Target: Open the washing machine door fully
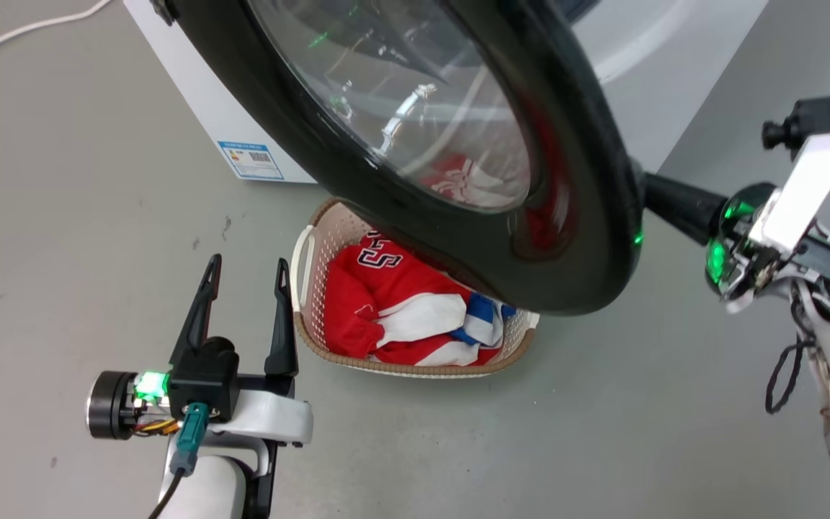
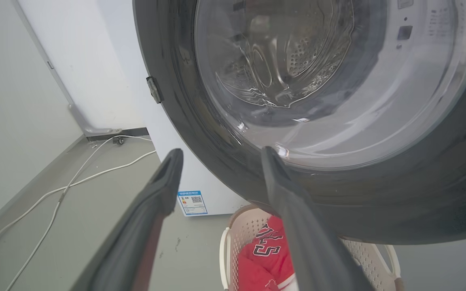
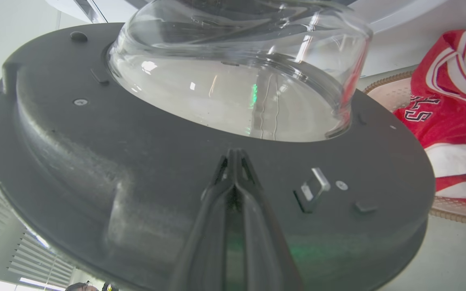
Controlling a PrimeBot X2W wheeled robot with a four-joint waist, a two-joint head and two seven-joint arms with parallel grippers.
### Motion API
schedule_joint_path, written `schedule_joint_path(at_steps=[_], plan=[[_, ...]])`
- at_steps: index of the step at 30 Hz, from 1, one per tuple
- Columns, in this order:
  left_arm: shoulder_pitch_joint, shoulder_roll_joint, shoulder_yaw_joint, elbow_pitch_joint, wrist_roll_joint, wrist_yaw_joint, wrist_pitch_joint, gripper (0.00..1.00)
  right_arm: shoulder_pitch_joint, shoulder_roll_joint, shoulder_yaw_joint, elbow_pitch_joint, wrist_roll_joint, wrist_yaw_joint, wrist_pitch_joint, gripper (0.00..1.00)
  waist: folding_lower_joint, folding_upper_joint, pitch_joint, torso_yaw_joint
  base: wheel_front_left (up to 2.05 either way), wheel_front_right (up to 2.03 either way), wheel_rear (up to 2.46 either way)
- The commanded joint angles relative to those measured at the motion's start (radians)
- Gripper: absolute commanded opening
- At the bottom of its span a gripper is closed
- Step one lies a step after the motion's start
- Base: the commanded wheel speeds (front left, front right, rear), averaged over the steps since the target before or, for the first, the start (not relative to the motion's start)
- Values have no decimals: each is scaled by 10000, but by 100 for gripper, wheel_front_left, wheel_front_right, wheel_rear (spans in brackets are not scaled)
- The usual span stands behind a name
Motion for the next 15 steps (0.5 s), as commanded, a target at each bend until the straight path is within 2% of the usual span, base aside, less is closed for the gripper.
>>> schedule_joint_path(at_steps=[1,15], plan=[[116,59,8,16,-12,-3,-28,100,265,72,70,-58,56,1,83,0,1,0,-111,-3,0,0,0],[644,81,-26,91,-27,29,-28,100,1897,798,554,-830,259,2,318,0,1,0,-940,29,0,0,0]])
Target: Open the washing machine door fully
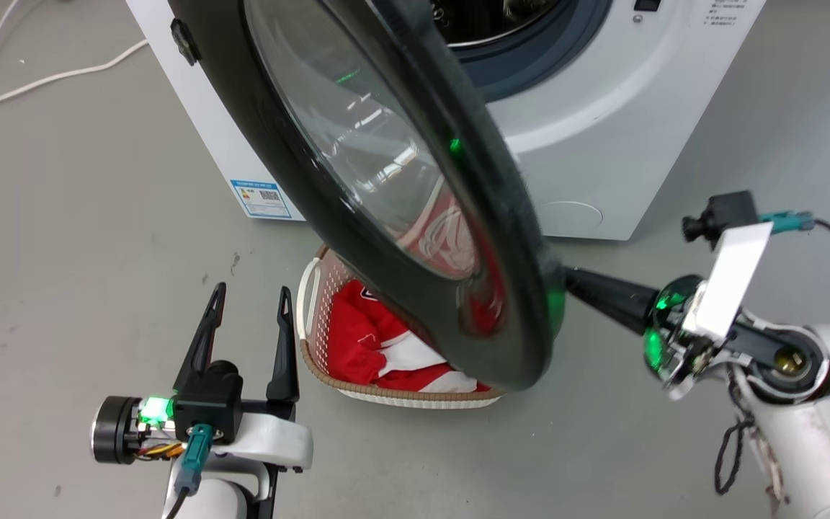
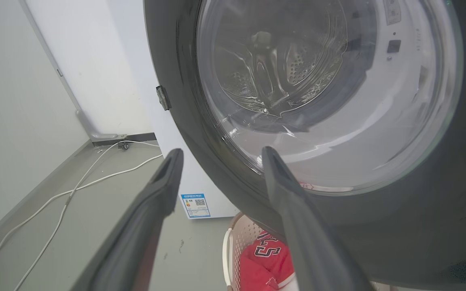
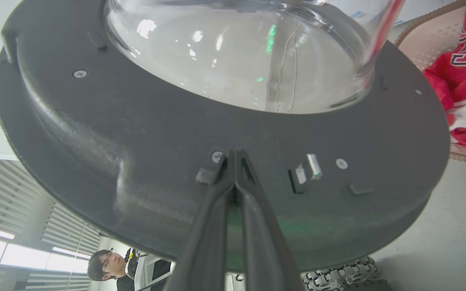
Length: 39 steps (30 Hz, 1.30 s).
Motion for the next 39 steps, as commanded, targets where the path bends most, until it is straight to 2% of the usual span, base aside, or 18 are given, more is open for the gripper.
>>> schedule_joint_path(at_steps=[1,18,31,39], plan=[[163,45,11,10,-30,30,-28,100,234,182,107,-171,121,6,75,0,1,0,-98,17,0,0,0],[510,-6,8,-10,-48,58,-28,100,1568,1246,1058,-1122,175,15,259,0,1,0,-548,175,0,0,0],[657,-31,22,8,-42,78,-28,100,2244,1542,1562,-1229,225,14,55,0,1,0,-742,179,0,0,0],[742,-28,48,30,-47,57,-28,100,2437,1573,1261,-1270,304,14,-342,0,1,0,-834,125,0,0,0]])
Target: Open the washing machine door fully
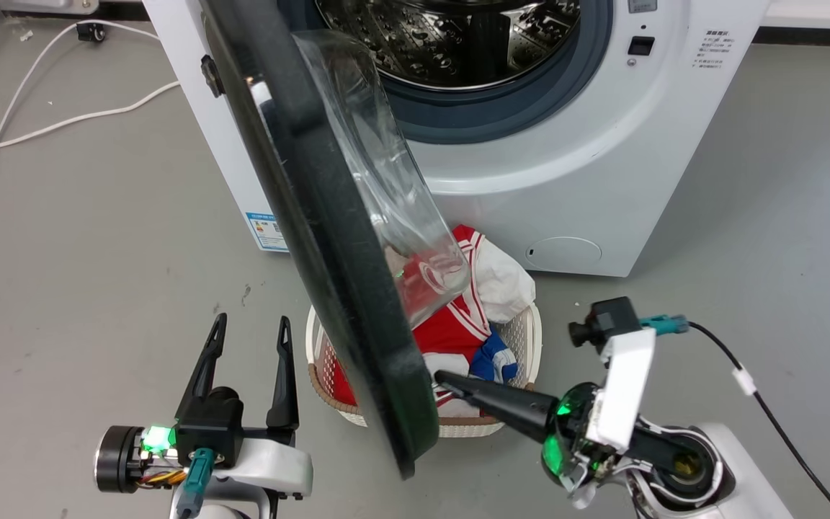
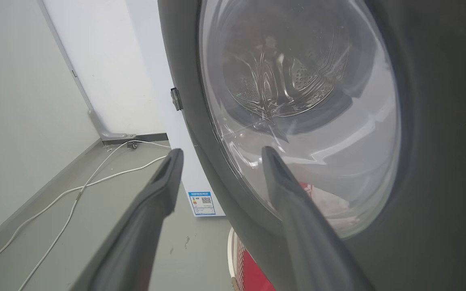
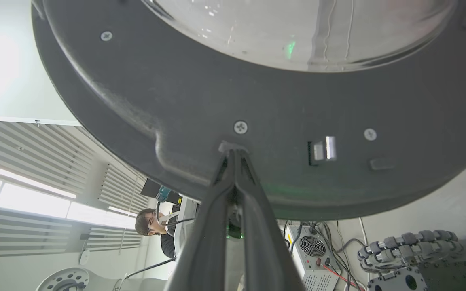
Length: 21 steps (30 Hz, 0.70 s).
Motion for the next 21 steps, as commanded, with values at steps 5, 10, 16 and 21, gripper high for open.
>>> schedule_joint_path(at_steps=[5,10,16,21], plan=[[187,-3,53,34,-14,19,-28,100,428,93,-792,-355,81,25,-1222,9,1,0,-164,-54,0,0,0],[328,-11,104,59,-53,37,-28,100,807,125,-1375,-797,213,25,-2342,100,1,0,-402,-205,0,0,0],[534,5,192,65,-71,22,-27,100,1233,129,-2341,-1587,0,25,-4135,100,1,0,-690,-389,0,0,0],[613,-3,252,4,-70,47,-27,100,1427,135,-2885,-2115,-526,25,-5592,100,1,0,-759,-482,0,0,0]])
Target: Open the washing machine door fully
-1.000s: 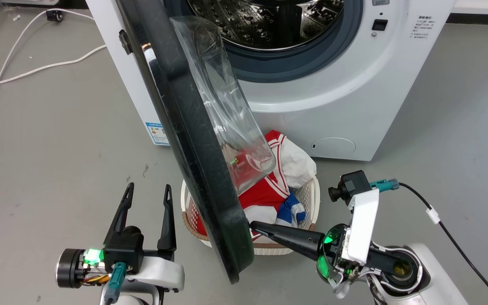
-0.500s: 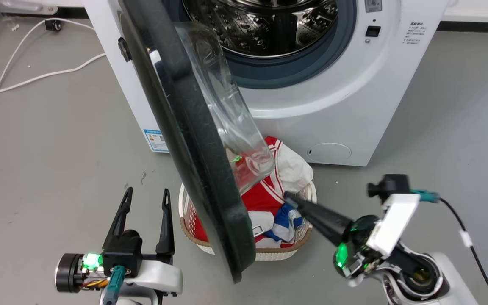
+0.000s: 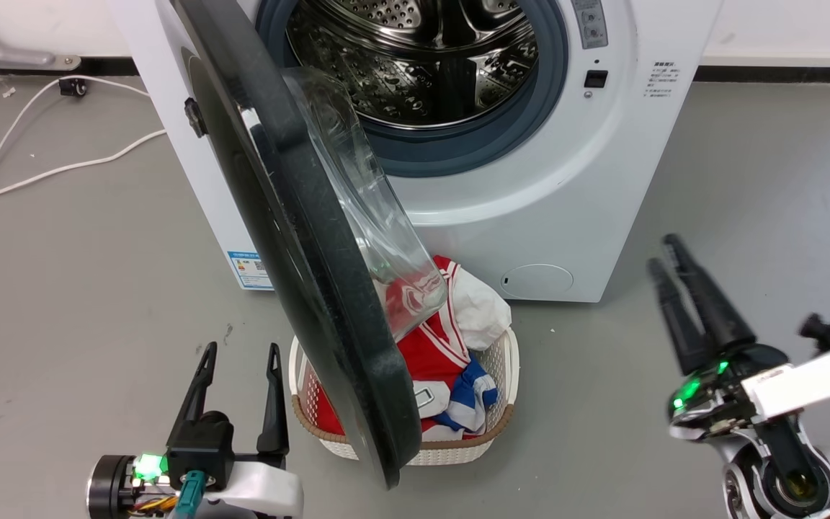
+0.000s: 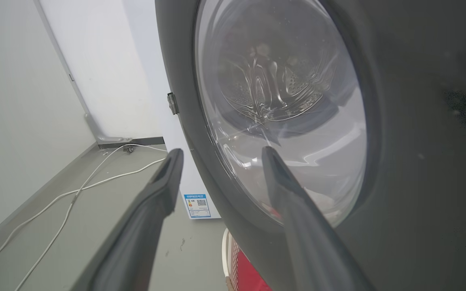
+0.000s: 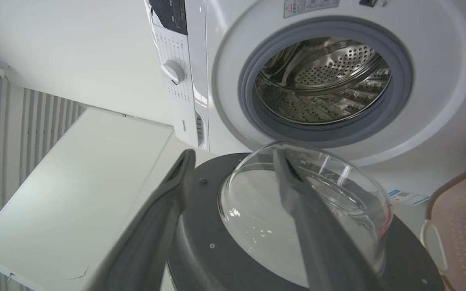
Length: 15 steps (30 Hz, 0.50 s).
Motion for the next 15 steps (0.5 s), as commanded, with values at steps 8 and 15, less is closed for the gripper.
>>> schedule_joint_path(at_steps=[8,15], plan=[[186,-3,80,-56,-19,-18,-27,100,465,-901,238,-817,-3760,25,-3844,100,0,-1,-101,-65,0,0,0],[238,-8,136,-116,10,17,-27,100,734,-1073,-377,-1154,-8584,25,-4902,100,0,-1,-147,-101,0,0,0]])
